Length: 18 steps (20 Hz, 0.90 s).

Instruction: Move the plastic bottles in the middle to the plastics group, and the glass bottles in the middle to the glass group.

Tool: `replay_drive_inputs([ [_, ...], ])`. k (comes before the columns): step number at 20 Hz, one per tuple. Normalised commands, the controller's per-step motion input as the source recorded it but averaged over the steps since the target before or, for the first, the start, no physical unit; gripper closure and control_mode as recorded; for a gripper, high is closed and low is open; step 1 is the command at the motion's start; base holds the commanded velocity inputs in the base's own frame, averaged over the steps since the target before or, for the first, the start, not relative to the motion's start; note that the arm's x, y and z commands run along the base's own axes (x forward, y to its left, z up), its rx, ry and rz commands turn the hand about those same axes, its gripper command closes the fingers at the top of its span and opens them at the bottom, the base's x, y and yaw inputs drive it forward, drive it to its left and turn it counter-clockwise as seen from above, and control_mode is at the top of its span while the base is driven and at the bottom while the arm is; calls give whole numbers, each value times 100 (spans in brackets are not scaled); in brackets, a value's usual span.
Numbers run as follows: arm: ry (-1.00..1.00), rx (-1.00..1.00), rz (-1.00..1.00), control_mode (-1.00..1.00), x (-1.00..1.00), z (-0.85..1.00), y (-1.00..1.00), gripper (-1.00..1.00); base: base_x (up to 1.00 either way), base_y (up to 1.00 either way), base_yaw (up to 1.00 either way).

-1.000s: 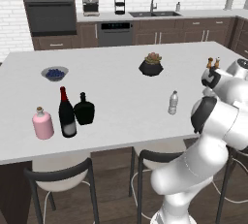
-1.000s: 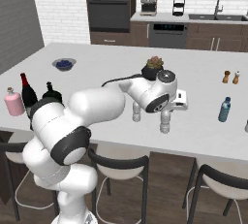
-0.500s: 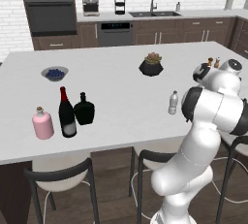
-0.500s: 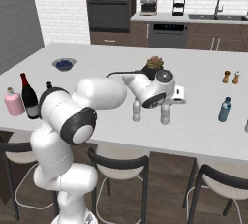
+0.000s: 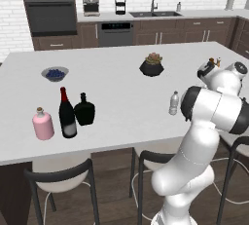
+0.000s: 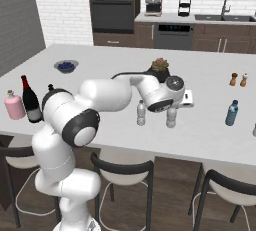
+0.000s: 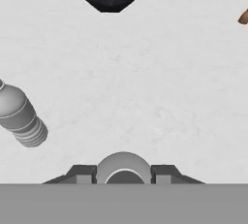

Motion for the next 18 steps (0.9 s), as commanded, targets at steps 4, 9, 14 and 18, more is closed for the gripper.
replay_drive_inputs([
  [4, 0, 0, 5, -100, 1, 4, -33, 100, 0, 0, 0],
  [9, 0, 6, 0, -100, 0, 0, -60, 100, 0, 0, 0],
  [14, 0, 4, 0, -100, 0, -5, -63, 100, 0, 0, 0],
  [18, 0, 0, 0, -100, 0, 0, -57, 100, 0, 0, 0],
])
